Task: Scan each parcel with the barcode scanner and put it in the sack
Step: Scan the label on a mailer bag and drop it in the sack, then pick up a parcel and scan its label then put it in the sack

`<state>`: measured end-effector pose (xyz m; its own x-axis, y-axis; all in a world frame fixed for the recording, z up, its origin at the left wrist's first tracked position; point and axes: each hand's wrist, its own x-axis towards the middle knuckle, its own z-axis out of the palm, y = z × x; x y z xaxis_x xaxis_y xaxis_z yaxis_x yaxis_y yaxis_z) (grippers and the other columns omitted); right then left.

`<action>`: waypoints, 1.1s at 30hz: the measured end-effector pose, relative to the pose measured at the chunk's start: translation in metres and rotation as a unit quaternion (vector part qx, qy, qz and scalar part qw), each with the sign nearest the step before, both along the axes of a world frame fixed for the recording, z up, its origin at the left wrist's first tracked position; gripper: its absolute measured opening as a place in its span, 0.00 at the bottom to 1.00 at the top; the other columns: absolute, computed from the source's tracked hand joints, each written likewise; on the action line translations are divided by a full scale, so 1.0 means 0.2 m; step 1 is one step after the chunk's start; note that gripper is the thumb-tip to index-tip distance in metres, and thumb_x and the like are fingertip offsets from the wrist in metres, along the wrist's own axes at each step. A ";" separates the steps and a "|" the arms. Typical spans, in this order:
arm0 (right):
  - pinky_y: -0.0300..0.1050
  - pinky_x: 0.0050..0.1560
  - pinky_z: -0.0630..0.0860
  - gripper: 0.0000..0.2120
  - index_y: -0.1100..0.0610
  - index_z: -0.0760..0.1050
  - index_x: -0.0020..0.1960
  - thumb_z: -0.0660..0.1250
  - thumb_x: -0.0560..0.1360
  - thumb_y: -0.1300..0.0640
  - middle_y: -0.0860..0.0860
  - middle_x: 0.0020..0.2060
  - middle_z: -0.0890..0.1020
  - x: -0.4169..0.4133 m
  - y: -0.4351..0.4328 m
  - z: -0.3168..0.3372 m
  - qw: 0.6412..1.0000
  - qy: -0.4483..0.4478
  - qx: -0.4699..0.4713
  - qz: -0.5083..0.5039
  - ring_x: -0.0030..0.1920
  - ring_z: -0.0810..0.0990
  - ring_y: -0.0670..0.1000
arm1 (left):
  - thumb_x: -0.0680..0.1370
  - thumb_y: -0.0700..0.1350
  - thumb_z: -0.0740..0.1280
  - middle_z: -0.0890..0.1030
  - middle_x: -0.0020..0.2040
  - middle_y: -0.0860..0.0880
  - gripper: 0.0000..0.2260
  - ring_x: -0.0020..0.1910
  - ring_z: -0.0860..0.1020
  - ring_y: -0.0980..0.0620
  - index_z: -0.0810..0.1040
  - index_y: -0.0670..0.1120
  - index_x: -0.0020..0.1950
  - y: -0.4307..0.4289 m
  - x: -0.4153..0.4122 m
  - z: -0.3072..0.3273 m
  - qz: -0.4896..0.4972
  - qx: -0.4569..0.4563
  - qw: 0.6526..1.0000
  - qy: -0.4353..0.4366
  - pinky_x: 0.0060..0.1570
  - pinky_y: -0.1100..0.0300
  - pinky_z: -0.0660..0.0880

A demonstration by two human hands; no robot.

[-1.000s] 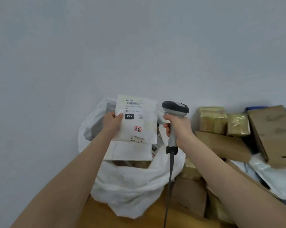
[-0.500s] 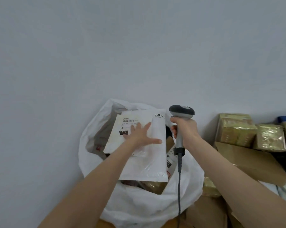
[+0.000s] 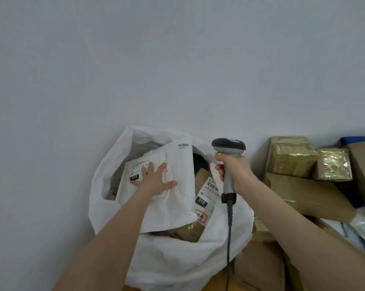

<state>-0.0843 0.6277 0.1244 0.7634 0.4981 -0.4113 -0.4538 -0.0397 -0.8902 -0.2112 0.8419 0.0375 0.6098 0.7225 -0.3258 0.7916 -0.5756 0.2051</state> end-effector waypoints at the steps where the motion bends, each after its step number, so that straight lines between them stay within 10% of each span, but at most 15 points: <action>1: 0.36 0.22 0.68 0.06 0.61 0.75 0.39 0.69 0.73 0.64 0.53 0.22 0.75 0.00 -0.03 0.00 1.000 -0.001 0.002 -0.009 0.20 0.68 0.47 | 0.71 0.69 0.65 0.40 0.79 0.44 0.43 0.77 0.39 0.39 0.46 0.59 0.78 0.01 0.02 0.03 -0.003 -0.006 1.000 -0.002 0.67 0.26 0.48; 11: 0.38 0.25 0.72 0.03 0.60 0.77 0.45 0.70 0.74 0.61 0.52 0.22 0.77 -0.10 -0.44 -0.10 0.995 0.041 -0.018 -0.091 0.22 0.72 0.48 | 0.75 0.45 0.66 0.69 0.70 0.46 0.22 0.68 0.69 0.48 0.71 0.48 0.69 -0.52 0.42 0.29 -0.129 0.049 0.949 -0.283 0.62 0.53 0.69; 21: 0.40 0.24 0.70 0.05 0.59 0.77 0.42 0.71 0.74 0.60 0.51 0.24 0.76 -0.17 -1.18 -0.32 0.985 0.082 -0.032 -0.146 0.23 0.72 0.48 | 0.77 0.41 0.64 0.72 0.65 0.46 0.18 0.63 0.72 0.48 0.73 0.46 0.67 -1.41 0.57 0.10 -0.283 0.014 0.920 -0.272 0.60 0.55 0.69; 33: 0.40 0.25 0.70 0.05 0.61 0.76 0.42 0.70 0.74 0.61 0.52 0.23 0.76 -0.05 -2.00 -0.41 0.983 0.110 -0.021 -0.149 0.22 0.71 0.47 | 0.77 0.44 0.66 0.73 0.65 0.45 0.20 0.61 0.75 0.48 0.72 0.45 0.69 -2.19 0.49 -0.14 -0.140 -0.080 0.965 -0.206 0.60 0.54 0.73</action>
